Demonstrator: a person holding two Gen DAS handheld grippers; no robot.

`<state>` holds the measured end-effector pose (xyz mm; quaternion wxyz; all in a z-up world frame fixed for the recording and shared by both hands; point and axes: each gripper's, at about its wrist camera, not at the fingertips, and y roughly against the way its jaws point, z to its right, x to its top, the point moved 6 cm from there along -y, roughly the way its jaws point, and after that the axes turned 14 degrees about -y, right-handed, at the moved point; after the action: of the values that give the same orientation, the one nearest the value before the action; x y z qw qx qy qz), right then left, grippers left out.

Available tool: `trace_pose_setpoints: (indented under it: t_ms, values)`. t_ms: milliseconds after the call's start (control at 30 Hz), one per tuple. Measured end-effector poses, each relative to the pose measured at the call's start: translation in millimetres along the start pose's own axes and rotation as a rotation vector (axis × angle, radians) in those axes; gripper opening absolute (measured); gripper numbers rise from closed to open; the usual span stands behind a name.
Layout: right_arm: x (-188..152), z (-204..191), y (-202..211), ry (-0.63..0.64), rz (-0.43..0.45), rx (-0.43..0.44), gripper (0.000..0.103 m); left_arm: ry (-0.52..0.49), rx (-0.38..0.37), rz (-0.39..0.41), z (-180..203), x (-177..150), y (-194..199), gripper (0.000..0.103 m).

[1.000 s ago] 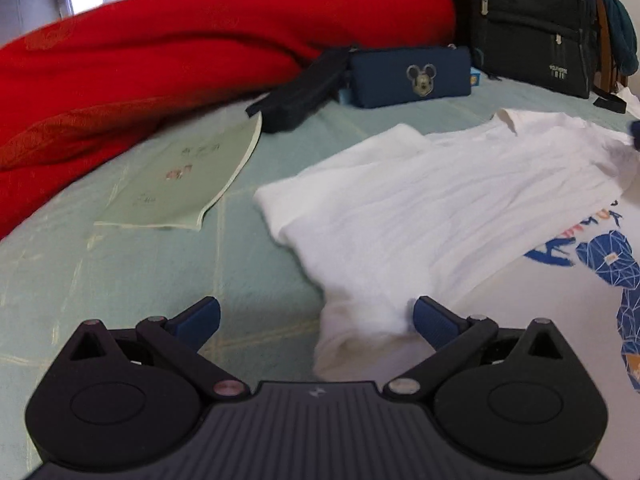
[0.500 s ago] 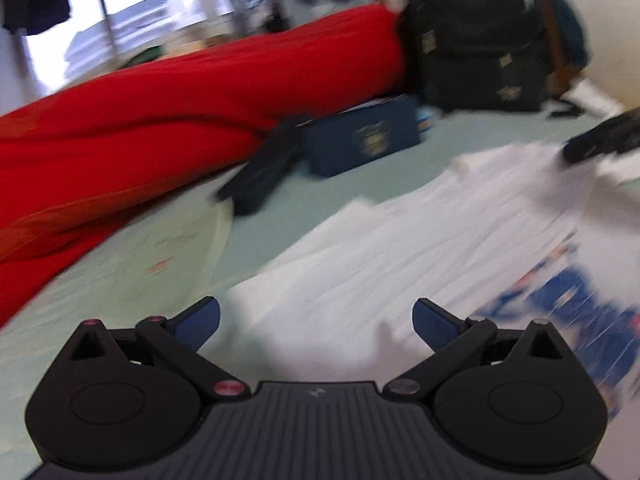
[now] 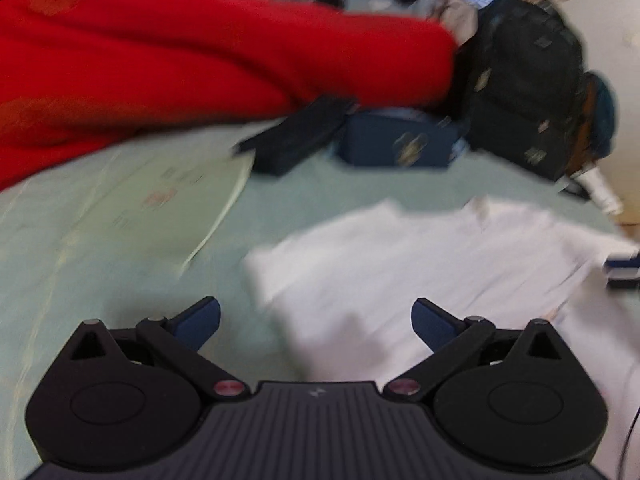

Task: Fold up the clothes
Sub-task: 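Lower the sleeve onto the shirt body and open the right gripper, then withdraw the open right gripper from the folded sleeves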

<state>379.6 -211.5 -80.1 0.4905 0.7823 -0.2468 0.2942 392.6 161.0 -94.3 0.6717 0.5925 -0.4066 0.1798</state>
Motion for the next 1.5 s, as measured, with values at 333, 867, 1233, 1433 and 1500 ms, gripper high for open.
trace_pose_setpoints:
  t_ms: [333, 867, 1233, 1433, 1500]
  values:
    - [-25.8, -7.4, 27.1, -0.073, -0.009, 0.066, 0.081, 0.196, -0.137, -0.121, -14.4, -20.4, -46.0, 0.101]
    - [-42.0, -11.3, 62.1, -0.172, 0.029, 0.109, 0.085, 0.257, -0.009, -0.081, -30.0, 20.9, -63.6, 0.097]
    - [-55.6, -18.0, 79.0, -0.204, 0.010, 0.129, 0.087, 0.189, -0.201, -0.169, 29.6, -24.3, -9.4, 0.098]
    - [-62.7, -14.7, 113.9, -0.202, 0.044, 0.093, 0.093, 0.237, -0.100, -0.079, 20.6, -16.6, 36.5, 0.097]
    - [-66.9, -14.9, 122.0, -0.198, 0.050, 0.081, 0.093, 0.170, -0.079, -0.063, 35.8, -11.7, 56.1, 0.097]
